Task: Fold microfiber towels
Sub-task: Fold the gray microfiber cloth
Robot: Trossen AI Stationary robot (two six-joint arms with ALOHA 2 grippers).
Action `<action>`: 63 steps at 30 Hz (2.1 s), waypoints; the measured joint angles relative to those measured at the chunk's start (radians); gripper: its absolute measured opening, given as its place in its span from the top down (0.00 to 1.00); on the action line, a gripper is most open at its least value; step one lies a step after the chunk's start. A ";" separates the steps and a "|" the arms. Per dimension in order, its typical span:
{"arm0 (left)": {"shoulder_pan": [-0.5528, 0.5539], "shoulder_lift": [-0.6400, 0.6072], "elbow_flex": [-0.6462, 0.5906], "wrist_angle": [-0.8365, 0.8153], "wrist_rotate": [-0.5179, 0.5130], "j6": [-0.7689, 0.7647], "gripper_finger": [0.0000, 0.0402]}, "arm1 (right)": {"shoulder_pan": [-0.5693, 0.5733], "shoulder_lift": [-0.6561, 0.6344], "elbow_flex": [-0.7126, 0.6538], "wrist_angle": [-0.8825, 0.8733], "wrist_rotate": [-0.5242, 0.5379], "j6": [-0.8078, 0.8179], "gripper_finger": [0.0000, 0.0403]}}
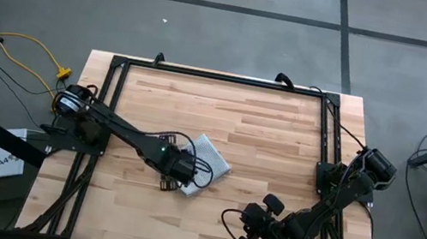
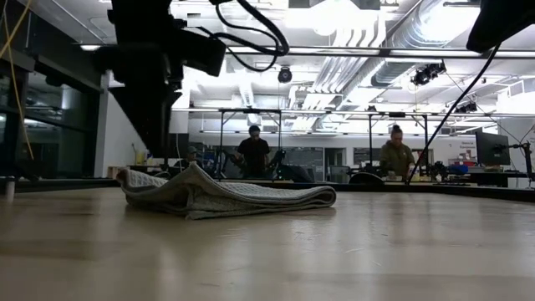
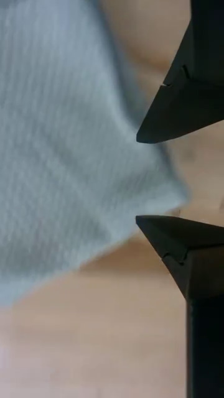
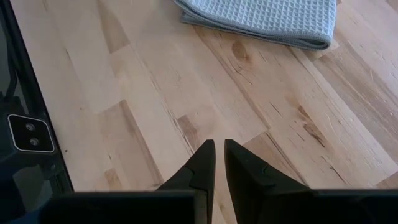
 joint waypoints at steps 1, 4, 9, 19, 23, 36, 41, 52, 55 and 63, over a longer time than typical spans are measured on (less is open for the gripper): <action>0.000 0.000 0.000 0.003 0.042 -0.002 0.51 | 0.000 0.000 0.000 0.000 0.000 -0.002 0.93; 0.000 0.000 0.000 0.008 0.145 0.003 0.51 | -0.003 0.000 0.000 0.002 0.000 -0.010 0.93; 0.015 0.000 0.042 0.001 0.167 0.016 0.51 | -0.005 0.000 0.000 0.018 0.002 -0.026 0.93; 0.019 0.000 0.068 0.075 0.166 0.017 0.51 | -0.005 0.000 0.000 0.028 0.003 -0.049 0.93; 0.019 0.000 0.068 0.073 0.149 0.032 0.54 | -0.005 0.000 0.000 0.030 0.003 -0.062 0.93; 0.020 0.000 0.044 0.034 0.083 0.113 0.99 | -0.050 0.000 -0.039 0.099 0.023 -0.079 0.93; 0.020 0.000 -0.029 0.030 0.048 0.105 0.99 | -0.093 0.000 -0.123 0.197 -0.007 -0.081 0.93; 0.020 0.000 -0.097 0.027 -0.006 0.072 1.00 | -0.211 0.001 -0.224 0.401 0.013 -0.188 0.93; 0.019 0.000 -0.114 0.025 -0.043 0.088 1.00 | -0.251 0.001 -0.254 0.503 -0.014 -0.241 0.93; 0.011 0.000 -0.145 0.088 -0.060 0.141 1.00 | -0.358 0.001 -0.306 0.618 -0.063 -0.325 0.93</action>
